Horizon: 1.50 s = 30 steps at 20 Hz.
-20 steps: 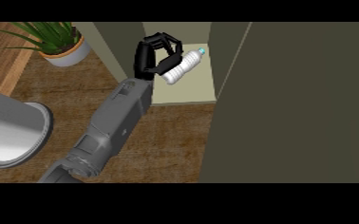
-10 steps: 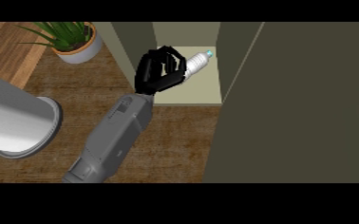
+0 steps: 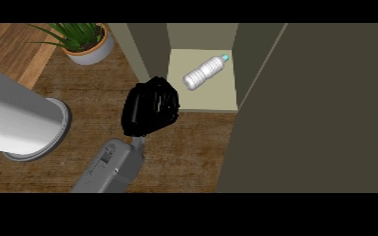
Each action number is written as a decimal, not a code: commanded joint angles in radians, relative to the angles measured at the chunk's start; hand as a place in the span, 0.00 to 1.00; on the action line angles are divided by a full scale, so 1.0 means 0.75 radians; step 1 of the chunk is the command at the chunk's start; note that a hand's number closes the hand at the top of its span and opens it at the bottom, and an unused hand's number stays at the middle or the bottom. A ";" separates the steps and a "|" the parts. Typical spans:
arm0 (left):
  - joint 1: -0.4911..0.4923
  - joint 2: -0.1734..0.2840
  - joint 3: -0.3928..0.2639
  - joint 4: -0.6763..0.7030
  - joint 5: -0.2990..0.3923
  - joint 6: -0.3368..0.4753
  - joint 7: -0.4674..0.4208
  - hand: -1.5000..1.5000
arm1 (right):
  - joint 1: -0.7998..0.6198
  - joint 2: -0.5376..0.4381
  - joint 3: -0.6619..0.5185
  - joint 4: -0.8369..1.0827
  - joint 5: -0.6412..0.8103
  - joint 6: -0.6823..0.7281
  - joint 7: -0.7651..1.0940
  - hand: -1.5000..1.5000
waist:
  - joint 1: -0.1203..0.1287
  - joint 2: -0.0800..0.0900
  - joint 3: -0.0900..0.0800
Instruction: Pick up the bottled water, place it into the cabinet and close the cabinet
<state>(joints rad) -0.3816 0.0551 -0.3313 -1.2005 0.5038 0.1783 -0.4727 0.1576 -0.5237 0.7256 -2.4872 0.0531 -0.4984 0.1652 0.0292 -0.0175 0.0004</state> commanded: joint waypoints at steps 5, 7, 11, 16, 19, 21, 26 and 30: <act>0.491 0.182 -0.091 -0.551 0.014 -0.022 0.067 1.00 | -0.091 -0.053 0.117 -0.144 -0.007 0.138 0.109 1.00 | -0.003 0.012 -0.002; 0.609 0.180 -0.143 -0.660 0.011 -0.004 0.058 1.00 | -0.080 -0.049 0.263 -0.131 0.016 0.160 0.140 1.00 | 0.009 0.001 -0.003; 0.841 0.264 -0.161 -0.821 -0.014 -0.025 -0.015 1.00 | -0.188 -0.003 0.260 -0.143 -0.014 0.195 0.215 1.00 | 0.004 0.010 -0.003; 1.021 0.373 -0.111 -1.029 0.012 -0.045 -0.019 1.00 | -0.332 0.095 0.263 -0.148 0.007 0.192 0.396 1.00 | 0.002 0.010 -0.005; 1.096 0.416 -0.058 -1.042 0.051 -0.101 -0.057 1.00 | -0.423 0.217 0.290 -0.108 0.044 0.144 0.477 1.00 | -0.006 0.010 -0.007; 1.134 0.433 -0.046 -1.138 0.066 -0.090 -0.029 1.00 | -0.523 0.287 0.252 -0.034 0.043 0.146 0.547 1.00 | -0.004 0.013 -0.005; 1.304 0.502 0.043 -1.140 0.143 -0.241 -0.137 1.00 | -0.777 0.575 0.226 0.221 0.162 0.096 0.673 1.00 | -0.005 0.015 -0.005; 1.452 0.545 0.094 -1.272 0.160 -0.258 -0.134 1.00 | -0.965 0.689 -0.019 0.402 0.068 0.115 0.708 1.00 | 0.003 0.021 -0.002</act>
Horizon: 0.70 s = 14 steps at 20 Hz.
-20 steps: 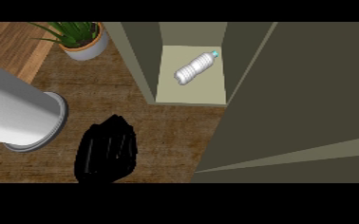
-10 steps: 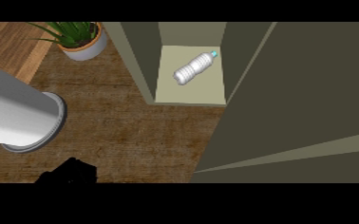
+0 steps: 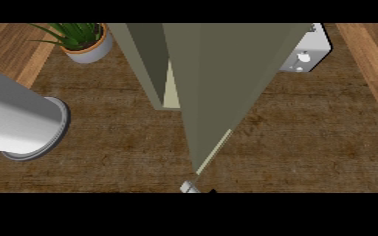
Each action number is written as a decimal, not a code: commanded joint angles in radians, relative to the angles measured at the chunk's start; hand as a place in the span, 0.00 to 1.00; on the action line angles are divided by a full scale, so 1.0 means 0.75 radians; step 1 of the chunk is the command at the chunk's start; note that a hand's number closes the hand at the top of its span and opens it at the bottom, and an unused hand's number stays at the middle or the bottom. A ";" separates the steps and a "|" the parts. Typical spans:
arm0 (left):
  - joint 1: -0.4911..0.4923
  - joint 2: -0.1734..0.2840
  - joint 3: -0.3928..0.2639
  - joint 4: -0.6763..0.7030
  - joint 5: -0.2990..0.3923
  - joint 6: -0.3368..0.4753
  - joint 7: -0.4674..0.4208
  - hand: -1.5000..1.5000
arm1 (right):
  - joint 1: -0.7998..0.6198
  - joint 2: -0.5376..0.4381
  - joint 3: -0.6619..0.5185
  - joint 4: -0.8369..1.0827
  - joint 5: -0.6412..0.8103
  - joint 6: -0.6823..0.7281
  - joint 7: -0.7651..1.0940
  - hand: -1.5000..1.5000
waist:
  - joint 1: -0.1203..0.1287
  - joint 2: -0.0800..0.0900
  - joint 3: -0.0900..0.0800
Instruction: Pick up the bottled water, place it into the cabinet and close the cabinet
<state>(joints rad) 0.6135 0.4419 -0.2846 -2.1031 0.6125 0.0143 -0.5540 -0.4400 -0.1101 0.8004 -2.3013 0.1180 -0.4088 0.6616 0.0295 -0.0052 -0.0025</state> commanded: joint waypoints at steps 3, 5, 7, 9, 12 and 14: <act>0.157 0.044 0.112 0.007 0.062 -0.143 -0.099 1.00 | -0.297 0.142 -0.230 0.314 -0.111 -0.043 0.006 1.00 | 0.009 0.008 0.002; 0.203 0.095 0.175 -0.047 0.118 -0.193 -0.069 1.00 | -0.293 0.144 -0.291 0.395 -0.157 0.001 -0.053 1.00 | 0.003 0.010 0.003; 0.215 0.104 0.229 -0.044 0.163 -0.210 -0.061 1.00 | -0.426 0.145 -0.475 0.400 -0.248 0.114 0.051 1.00 | -0.002 0.009 0.003; 0.222 0.095 0.275 0.052 0.155 -0.294 -0.133 1.00 | -0.396 0.146 -0.455 0.549 -0.251 0.127 -0.094 1.00 | -0.003 0.009 0.003; 0.305 0.021 0.204 0.044 0.044 -0.305 -0.179 1.00 | -0.460 0.146 -0.469 0.643 -0.278 0.119 -0.125 1.00 | -0.006 0.006 0.003; 0.307 0.090 0.312 0.028 0.161 -0.374 -0.156 1.00 | -0.492 0.128 -0.637 0.796 -0.351 0.237 -0.237 1.00 | 0.002 0.012 0.003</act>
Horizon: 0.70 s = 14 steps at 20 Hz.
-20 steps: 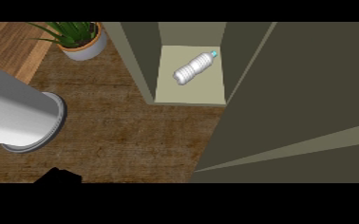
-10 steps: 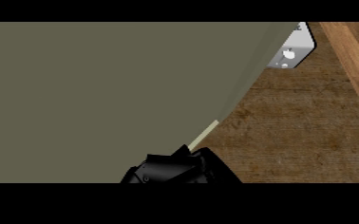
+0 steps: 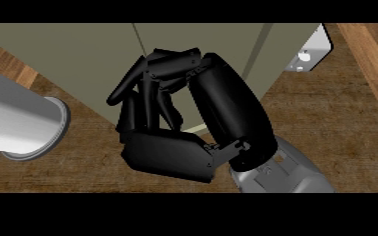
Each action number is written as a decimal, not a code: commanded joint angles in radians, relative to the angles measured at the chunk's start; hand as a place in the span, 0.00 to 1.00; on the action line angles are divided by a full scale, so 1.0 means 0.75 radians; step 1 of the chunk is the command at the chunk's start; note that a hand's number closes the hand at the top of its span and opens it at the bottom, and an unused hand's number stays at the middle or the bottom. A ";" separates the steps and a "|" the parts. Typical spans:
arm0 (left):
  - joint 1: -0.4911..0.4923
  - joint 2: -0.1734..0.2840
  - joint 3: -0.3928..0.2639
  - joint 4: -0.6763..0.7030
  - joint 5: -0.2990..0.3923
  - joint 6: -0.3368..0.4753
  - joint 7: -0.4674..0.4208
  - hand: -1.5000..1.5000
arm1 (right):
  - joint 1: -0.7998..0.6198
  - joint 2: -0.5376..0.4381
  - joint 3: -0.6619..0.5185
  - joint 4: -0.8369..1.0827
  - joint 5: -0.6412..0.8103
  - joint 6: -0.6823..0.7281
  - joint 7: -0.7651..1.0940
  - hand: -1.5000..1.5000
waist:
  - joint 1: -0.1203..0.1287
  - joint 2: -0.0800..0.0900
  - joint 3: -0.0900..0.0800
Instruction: Pick up the bottled water, place it into the cabinet and close the cabinet
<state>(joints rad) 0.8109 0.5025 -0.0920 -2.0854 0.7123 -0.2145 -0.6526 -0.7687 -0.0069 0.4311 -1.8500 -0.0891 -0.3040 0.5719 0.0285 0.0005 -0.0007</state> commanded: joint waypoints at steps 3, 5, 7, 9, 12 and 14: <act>-0.041 0.047 0.147 0.059 0.120 -0.089 0.048 1.00 | -0.165 0.008 -0.182 0.317 -0.085 0.132 -0.086 1.00 | -0.011 0.003 0.000; 0.030 0.015 0.117 -0.032 0.092 -0.066 0.068 1.00 | -0.081 0.009 -0.172 0.401 -0.095 0.178 -0.189 1.00 | -0.011 0.003 0.001; 0.034 0.053 0.180 0.042 0.145 -0.169 0.041 1.00 | -0.125 -0.011 -0.255 0.562 -0.132 0.253 -0.309 1.00 | 0.001 0.007 0.001; -0.004 -0.018 0.105 0.021 0.064 -0.101 0.054 1.00 | -0.210 0.009 -0.286 0.726 -0.127 0.248 -0.363 1.00 | 0.002 0.008 0.001; 0.107 0.009 0.158 -0.031 0.085 -0.155 0.056 1.00 | -0.279 -0.013 -0.342 0.833 -0.129 0.245 -0.377 1.00 | 0.017 0.006 0.001; 0.026 -0.024 0.145 0.011 0.068 -0.129 0.052 1.00 | -0.251 0.007 -0.290 0.913 -0.091 0.240 -0.448 1.00 | 0.014 0.009 0.001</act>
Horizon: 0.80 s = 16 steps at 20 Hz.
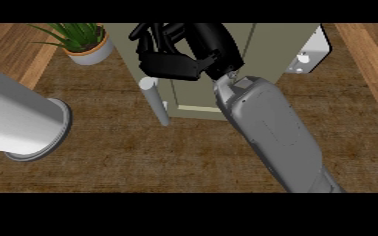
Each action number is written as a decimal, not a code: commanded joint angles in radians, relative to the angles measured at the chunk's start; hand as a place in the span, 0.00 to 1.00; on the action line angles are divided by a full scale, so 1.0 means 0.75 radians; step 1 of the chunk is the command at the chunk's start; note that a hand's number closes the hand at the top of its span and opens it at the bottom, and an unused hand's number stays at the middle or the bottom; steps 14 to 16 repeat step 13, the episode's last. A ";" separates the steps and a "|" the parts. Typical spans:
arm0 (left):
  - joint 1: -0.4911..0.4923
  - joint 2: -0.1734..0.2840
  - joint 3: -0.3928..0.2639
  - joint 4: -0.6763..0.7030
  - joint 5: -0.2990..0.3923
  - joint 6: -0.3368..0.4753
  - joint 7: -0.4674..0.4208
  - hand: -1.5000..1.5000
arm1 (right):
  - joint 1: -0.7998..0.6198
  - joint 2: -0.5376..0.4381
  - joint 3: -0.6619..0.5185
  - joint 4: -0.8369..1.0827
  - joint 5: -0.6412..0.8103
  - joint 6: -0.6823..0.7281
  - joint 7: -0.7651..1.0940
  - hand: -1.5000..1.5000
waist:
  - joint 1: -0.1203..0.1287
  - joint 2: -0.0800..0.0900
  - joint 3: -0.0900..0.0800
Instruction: Pick up the bottled water, place it into the cabinet and close the cabinet
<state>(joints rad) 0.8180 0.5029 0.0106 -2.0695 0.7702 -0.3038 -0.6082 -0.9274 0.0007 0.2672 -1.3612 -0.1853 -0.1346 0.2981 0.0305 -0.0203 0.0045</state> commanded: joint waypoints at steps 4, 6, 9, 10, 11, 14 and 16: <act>-0.010 0.031 0.061 -0.025 0.059 -0.032 0.042 1.00 | -0.093 -0.058 -0.118 0.323 0.015 -0.005 -0.103 1.00 | 0.011 0.043 -0.006; -0.054 0.035 0.055 -0.004 0.051 -0.027 0.052 1.00 | -0.086 -0.077 -0.125 0.368 -0.006 0.024 -0.132 1.00 | 0.011 0.049 -0.007; -0.080 0.030 0.035 -0.008 0.051 -0.021 0.068 1.00 | -0.087 -0.090 -0.127 0.414 -0.016 0.036 -0.151 1.00 | 0.011 0.055 -0.007; -0.111 0.012 0.037 0.052 0.039 -0.010 0.057 1.00 | -0.078 -0.078 -0.123 0.407 -0.013 0.030 -0.170 1.00 | -0.001 0.053 -0.009; -0.070 0.012 0.013 -0.056 0.051 0.015 0.089 1.00 | -0.086 -0.062 -0.113 0.428 0.003 0.005 -0.168 1.00 | 0.015 0.051 -0.006; -0.084 0.027 0.042 -0.051 0.047 0.007 0.086 1.00 | -0.141 -0.093 -0.131 0.460 0.004 0.023 -0.153 1.00 | 0.024 0.050 -0.007; -0.084 0.027 0.042 -0.051 0.047 0.007 0.086 1.00 | -0.141 -0.093 -0.131 0.460 0.004 0.023 -0.153 1.00 | 0.024 0.050 -0.007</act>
